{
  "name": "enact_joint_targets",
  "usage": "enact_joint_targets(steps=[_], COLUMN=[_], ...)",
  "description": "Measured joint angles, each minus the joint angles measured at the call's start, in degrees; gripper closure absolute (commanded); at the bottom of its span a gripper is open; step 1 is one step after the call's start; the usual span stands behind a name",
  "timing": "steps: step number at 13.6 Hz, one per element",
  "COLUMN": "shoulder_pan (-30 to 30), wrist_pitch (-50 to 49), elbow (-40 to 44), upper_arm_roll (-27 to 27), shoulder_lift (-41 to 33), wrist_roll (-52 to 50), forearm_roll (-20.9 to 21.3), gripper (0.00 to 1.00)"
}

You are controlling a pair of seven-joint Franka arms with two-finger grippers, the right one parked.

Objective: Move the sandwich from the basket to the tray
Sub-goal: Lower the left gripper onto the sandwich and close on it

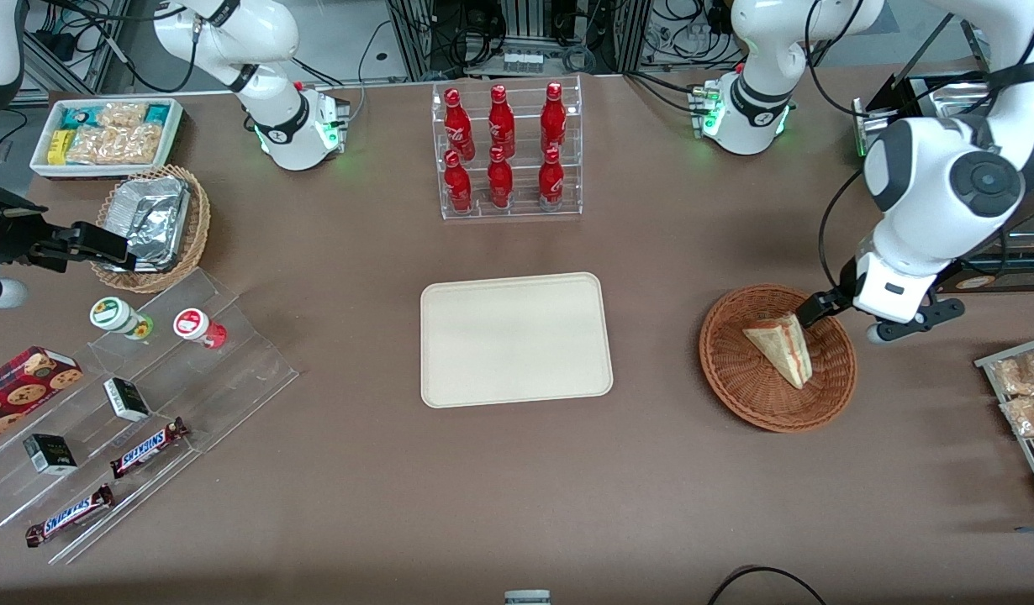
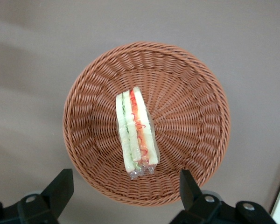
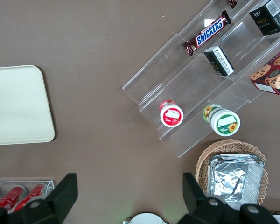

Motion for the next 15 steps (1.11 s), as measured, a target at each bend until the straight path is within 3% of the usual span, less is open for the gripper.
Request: enact_joint_targets(steps=[5, 15], shoulder_pan=[-0.1, -0.1], wrist_pitch=[9.2, 18.4], elbow=[-4.1, -8.2], upper_arm_roll=[-0.4, -0.4], shoulder_lift=[3.0, 9.0], wrist_roll=[-6.7, -7.4], forearm_roll=[0.0, 0.0], gripper=[0.00, 0.00])
